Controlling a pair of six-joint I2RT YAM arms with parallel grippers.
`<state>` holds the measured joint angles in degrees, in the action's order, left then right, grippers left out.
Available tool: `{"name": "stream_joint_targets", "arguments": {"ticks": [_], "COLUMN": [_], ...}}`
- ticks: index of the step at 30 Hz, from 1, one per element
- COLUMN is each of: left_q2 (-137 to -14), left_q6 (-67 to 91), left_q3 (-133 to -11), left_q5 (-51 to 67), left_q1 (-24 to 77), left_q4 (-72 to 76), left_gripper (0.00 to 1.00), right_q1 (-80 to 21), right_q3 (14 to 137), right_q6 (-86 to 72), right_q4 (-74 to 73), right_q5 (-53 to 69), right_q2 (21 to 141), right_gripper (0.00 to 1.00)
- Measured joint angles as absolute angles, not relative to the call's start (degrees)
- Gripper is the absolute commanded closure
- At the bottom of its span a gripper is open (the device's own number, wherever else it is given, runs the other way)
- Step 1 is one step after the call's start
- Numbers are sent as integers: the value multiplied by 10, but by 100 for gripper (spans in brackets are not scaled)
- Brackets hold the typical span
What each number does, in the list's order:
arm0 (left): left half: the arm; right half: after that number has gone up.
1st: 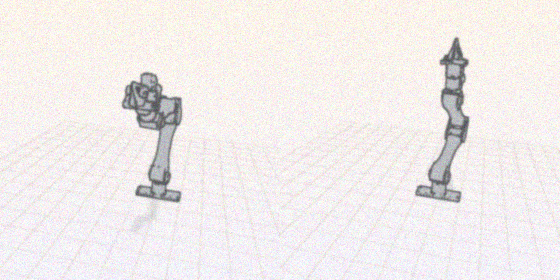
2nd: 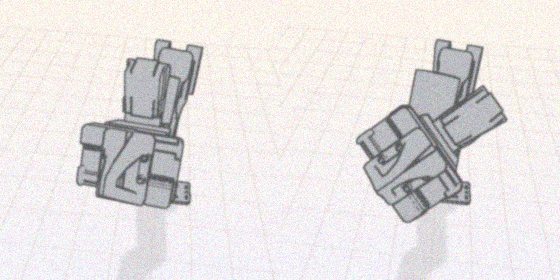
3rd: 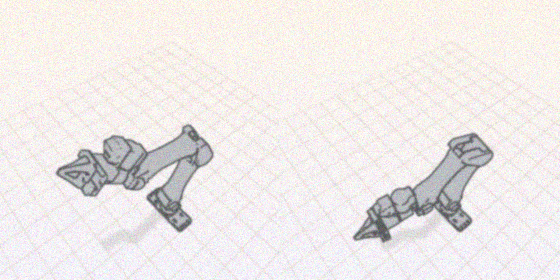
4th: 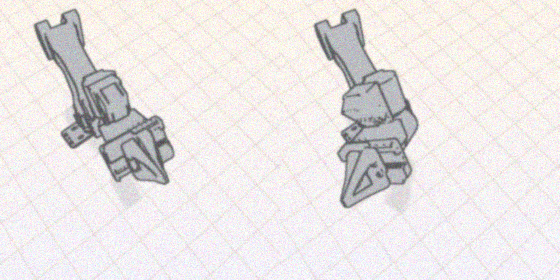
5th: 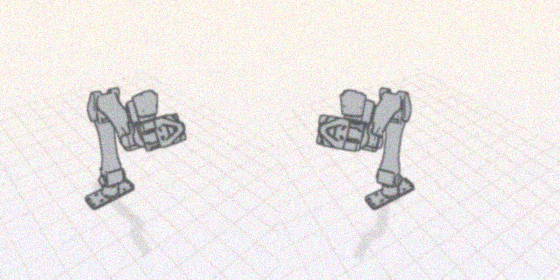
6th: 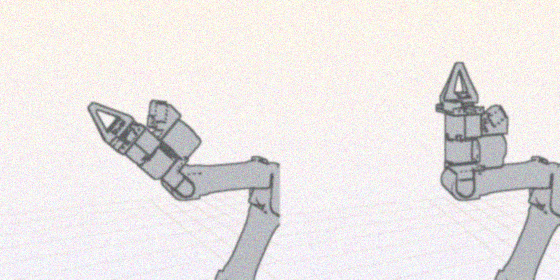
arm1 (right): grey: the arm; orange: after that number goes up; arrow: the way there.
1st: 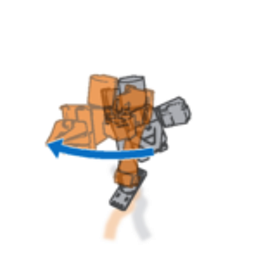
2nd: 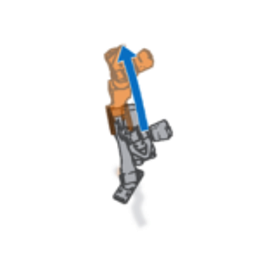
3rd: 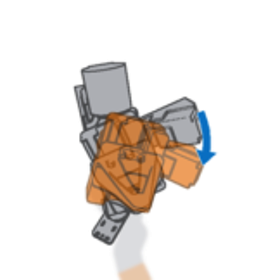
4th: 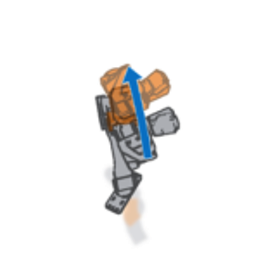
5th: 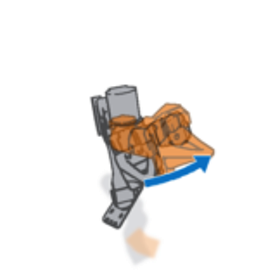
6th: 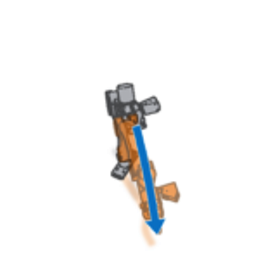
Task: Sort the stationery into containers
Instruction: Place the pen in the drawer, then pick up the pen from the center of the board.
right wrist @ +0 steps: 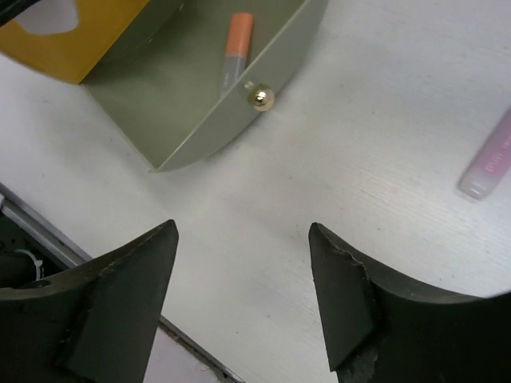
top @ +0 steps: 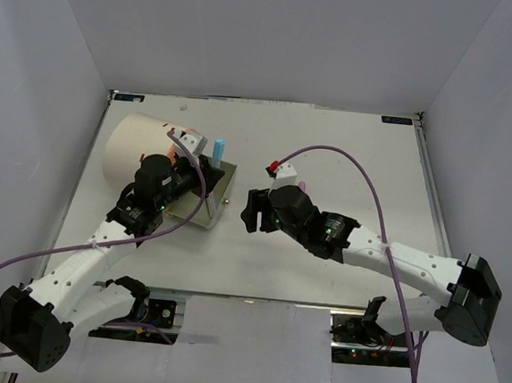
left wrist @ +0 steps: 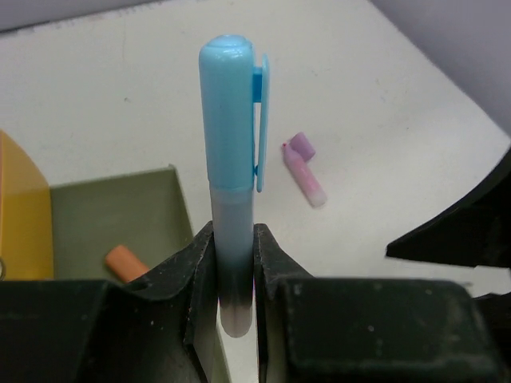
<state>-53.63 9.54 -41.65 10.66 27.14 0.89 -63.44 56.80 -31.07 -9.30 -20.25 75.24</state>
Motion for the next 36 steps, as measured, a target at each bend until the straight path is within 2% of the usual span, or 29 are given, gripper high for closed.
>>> {"name": "stream_joint_targets", "arguments": {"ticks": [4, 10, 12, 16, 24, 26, 29, 31, 36], "left_q2": [-575, -655, -695, -746, -769, -768, -768, -765, -725], "left_q6": [94, 80, 77, 75, 80, 80, 81, 81, 81], "left_q3": [-473, -538, -556, -565, -572, -575, -579, -582, -577], "left_q5": [66, 15, 3, -14, -40, -41, -40, -36, -7], "left_q1": [271, 271, 271, 271, 271, 271, 271, 271, 271], "left_q4": [-77, -172, -200, -235, -267, -268, -268, -267, -225], "left_gripper": [90, 78, 75, 62, 41, 39, 32, 22, 12], "right_q1": [-602, -553, -539, -518, -489, -483, -475, -471, -460], "right_q3": [521, 463, 450, 431, 419, 419, 419, 422, 461], "right_q6": [-307, -307, -307, -309, -309, -309, -309, -309, -309], "right_q4": [-94, -100, -103, -105, -105, -105, -105, -106, -105], "right_q5": [-212, -214, -213, -213, -213, -213, -214, -218, -228], "right_q2": [700, 653, 644, 633, 638, 651, 681, 705, 779], "right_gripper": [15, 11, 11, 11, 13, 14, 16, 16, 20]}}
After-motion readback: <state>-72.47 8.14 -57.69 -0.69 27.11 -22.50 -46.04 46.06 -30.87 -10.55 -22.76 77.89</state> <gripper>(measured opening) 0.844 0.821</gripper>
